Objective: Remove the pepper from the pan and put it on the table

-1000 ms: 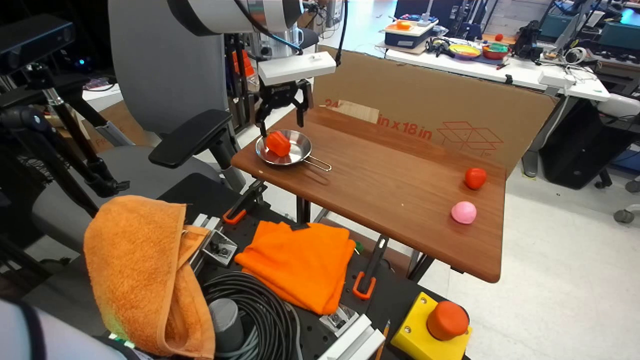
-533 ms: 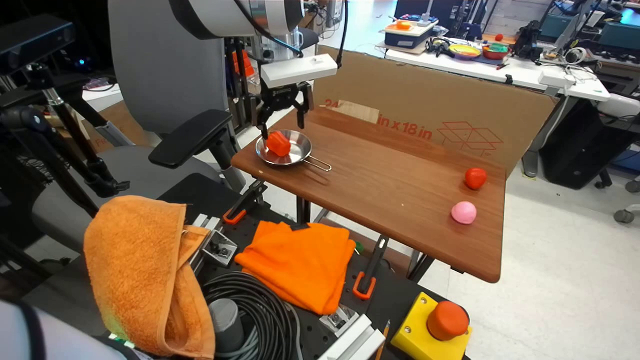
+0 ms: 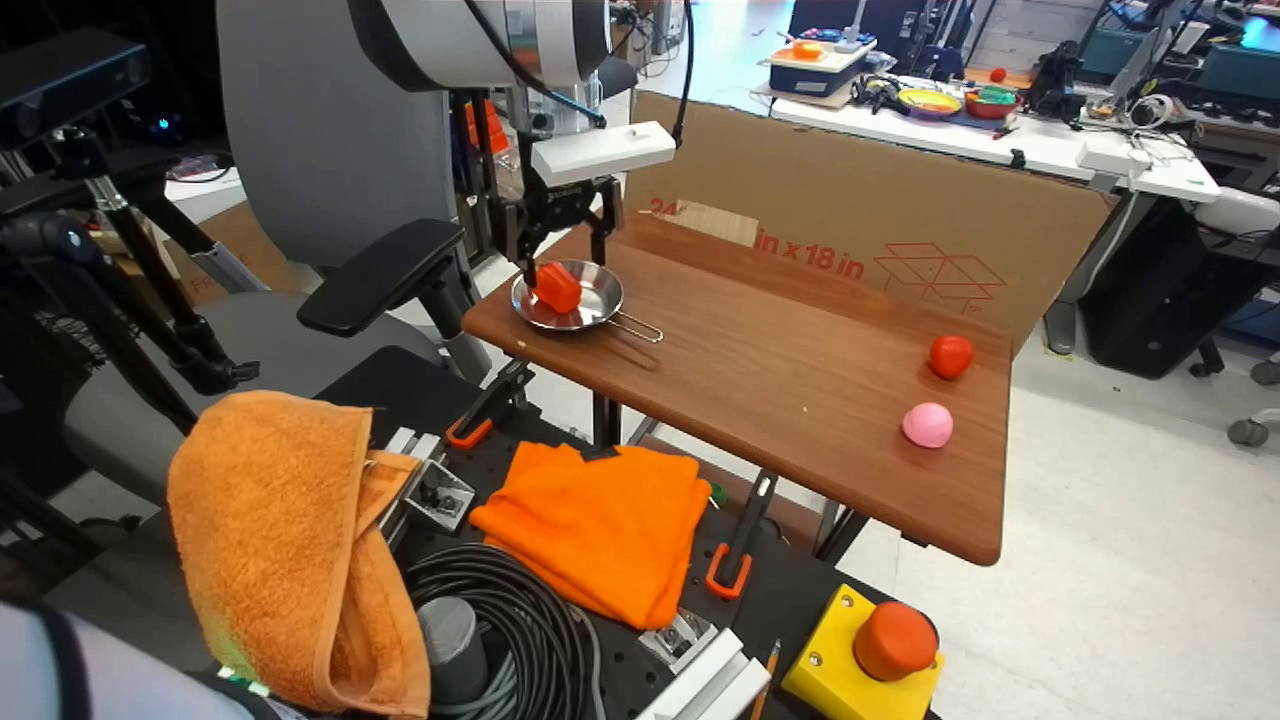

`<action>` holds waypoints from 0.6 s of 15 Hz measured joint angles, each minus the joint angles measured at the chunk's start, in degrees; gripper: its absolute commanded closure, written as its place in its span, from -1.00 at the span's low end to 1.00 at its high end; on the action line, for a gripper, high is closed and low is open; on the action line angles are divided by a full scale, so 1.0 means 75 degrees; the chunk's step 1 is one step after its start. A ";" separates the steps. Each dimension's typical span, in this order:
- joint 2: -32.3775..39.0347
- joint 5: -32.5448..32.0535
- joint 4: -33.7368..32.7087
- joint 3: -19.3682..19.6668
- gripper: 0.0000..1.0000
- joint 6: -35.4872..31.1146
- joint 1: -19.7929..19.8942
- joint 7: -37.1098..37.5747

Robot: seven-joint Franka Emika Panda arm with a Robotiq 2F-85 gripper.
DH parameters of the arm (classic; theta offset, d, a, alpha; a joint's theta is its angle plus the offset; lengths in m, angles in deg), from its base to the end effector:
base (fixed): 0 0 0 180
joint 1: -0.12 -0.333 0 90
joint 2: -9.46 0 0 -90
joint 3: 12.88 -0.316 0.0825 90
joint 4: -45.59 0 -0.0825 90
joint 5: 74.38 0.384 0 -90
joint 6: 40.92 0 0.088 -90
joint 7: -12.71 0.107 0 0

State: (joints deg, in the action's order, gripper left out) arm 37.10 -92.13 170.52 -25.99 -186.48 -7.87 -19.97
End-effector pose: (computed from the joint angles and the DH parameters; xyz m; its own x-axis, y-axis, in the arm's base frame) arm 0.5064 0.2039 0.1618 0.3742 0.9209 -0.1092 0.9254 -0.3784 -0.0198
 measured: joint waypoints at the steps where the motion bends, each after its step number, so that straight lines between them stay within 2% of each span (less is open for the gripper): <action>1: 0.0003 0.0000 -0.0025 -0.0031 -1.00 0.0028 -0.0002 -0.0059; 9: 0.0019 0.0000 -0.0102 -0.0176 -1.00 0.0104 -0.0018 -0.0316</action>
State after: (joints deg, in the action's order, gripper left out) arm 37.25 -92.13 169.76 -27.31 -185.70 -8.00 -22.34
